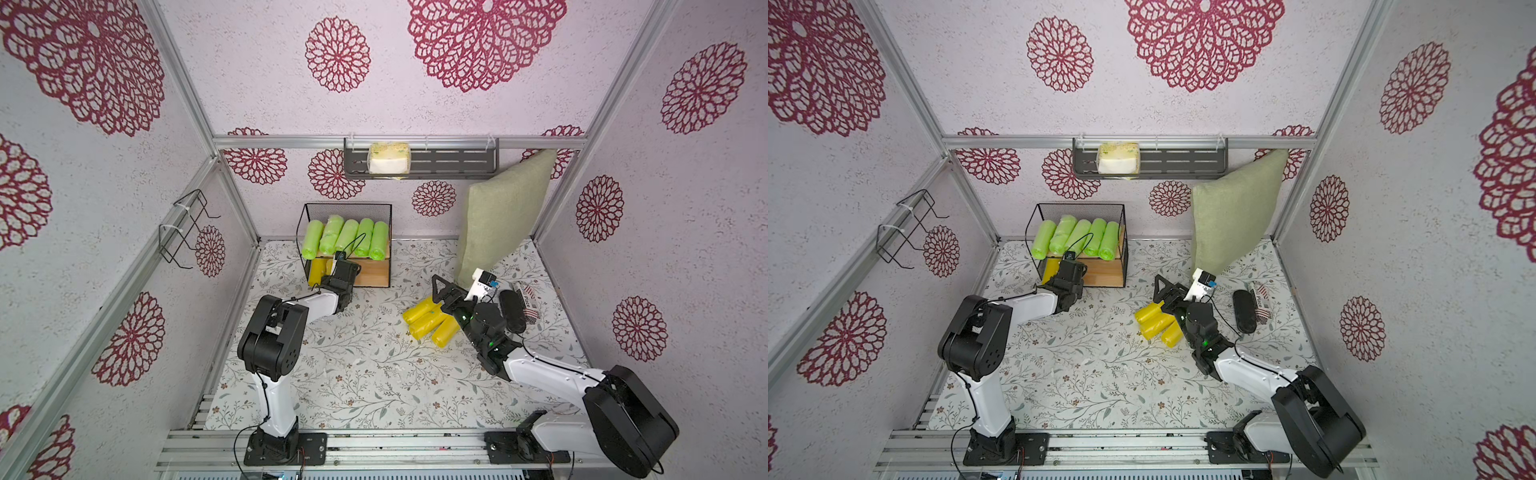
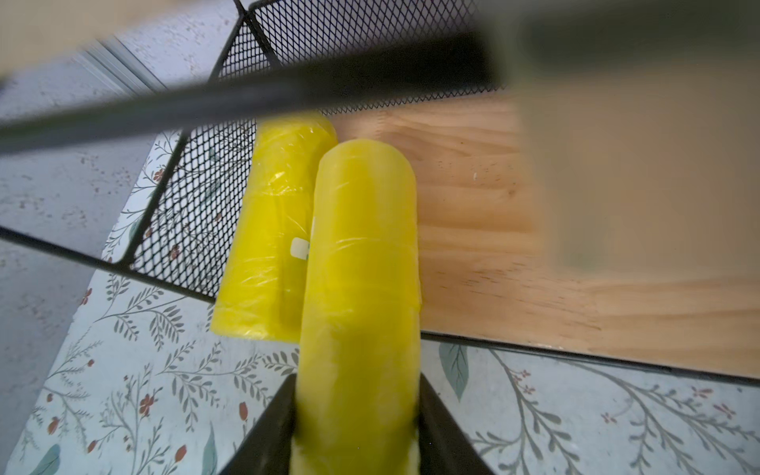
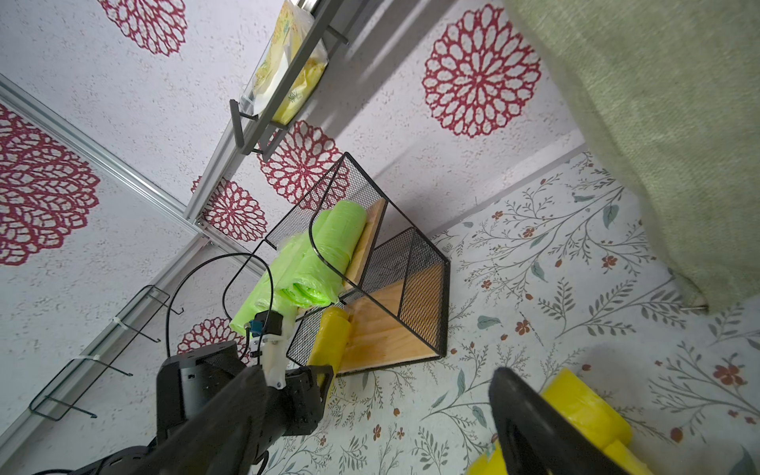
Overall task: Sort the rolls of trash bags by color and place them on the shelf
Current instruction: Place the roll of trash bags on the shelf.
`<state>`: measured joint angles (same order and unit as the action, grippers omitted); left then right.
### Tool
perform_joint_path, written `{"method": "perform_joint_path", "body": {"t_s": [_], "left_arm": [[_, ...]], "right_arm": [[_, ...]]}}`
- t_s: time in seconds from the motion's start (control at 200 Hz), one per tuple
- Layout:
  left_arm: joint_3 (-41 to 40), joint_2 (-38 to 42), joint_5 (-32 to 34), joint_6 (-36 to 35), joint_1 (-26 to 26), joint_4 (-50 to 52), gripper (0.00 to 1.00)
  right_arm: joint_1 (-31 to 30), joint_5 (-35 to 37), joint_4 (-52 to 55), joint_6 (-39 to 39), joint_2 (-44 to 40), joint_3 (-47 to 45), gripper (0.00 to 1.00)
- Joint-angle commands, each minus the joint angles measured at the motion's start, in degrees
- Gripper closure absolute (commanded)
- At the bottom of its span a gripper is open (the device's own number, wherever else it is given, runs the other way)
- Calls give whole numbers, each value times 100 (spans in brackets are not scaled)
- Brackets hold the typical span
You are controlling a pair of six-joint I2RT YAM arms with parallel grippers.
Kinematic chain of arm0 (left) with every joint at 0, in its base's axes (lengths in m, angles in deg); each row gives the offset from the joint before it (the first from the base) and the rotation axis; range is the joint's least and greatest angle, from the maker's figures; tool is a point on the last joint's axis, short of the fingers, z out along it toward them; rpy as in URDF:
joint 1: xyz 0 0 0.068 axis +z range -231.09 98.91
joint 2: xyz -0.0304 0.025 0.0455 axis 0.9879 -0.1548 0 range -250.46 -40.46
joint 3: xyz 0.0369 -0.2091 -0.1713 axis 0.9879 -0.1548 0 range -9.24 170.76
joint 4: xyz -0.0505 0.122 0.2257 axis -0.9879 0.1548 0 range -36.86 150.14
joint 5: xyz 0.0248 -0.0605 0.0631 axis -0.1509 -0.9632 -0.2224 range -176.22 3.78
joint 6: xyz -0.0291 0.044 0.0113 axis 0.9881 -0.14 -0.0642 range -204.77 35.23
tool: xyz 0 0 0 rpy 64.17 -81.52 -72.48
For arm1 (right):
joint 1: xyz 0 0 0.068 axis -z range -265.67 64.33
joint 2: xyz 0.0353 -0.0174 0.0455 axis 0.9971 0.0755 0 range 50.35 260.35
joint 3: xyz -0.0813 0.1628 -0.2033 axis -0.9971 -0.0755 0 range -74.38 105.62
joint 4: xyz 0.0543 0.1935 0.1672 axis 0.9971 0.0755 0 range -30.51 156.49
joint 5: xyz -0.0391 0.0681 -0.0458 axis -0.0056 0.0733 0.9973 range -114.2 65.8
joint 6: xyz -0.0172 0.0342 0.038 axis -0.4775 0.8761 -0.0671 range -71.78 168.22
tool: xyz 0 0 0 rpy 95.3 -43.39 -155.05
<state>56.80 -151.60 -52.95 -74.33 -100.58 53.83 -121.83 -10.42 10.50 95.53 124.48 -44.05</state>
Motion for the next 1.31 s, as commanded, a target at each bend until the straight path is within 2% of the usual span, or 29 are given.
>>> {"method": "perform_joint_path", "body": {"t_s": [0.0, 0.35, 0.52, 0.61, 0.815, 0.96, 1.111, 1.301], "left_arm": [[153, -316, -37, -41, 93, -265, 56], [113, -384, 20, -16, 129, -386, 44], [-24, -198, 43, 109, 120, -335, 38], [-122, 225, -12, 272, 121, -265, 36], [-533, 846, -579, 830, 112, -149, 30], [-893, 1244, -1236, 1191, 112, -75, 30], [-1470, 1592, -1924, 1707, 176, -96, 38], [-2073, 1554, -2690, 2147, 498, -880, 63]], "right_arm": [[22, -42, -248, 72, -39, 48, 11], [22, -79, -235, 134, 27, 52, 11], [22, -145, -285, 217, 124, 52, 11], [22, -190, -323, 247, 181, 59, 11], [22, -242, -309, 276, 215, 70, 11], [22, -231, -287, 271, 181, 52, 11], [22, -182, -268, 261, 154, -4, 11], [22, -223, -414, 372, 298, -88, 11]]}}
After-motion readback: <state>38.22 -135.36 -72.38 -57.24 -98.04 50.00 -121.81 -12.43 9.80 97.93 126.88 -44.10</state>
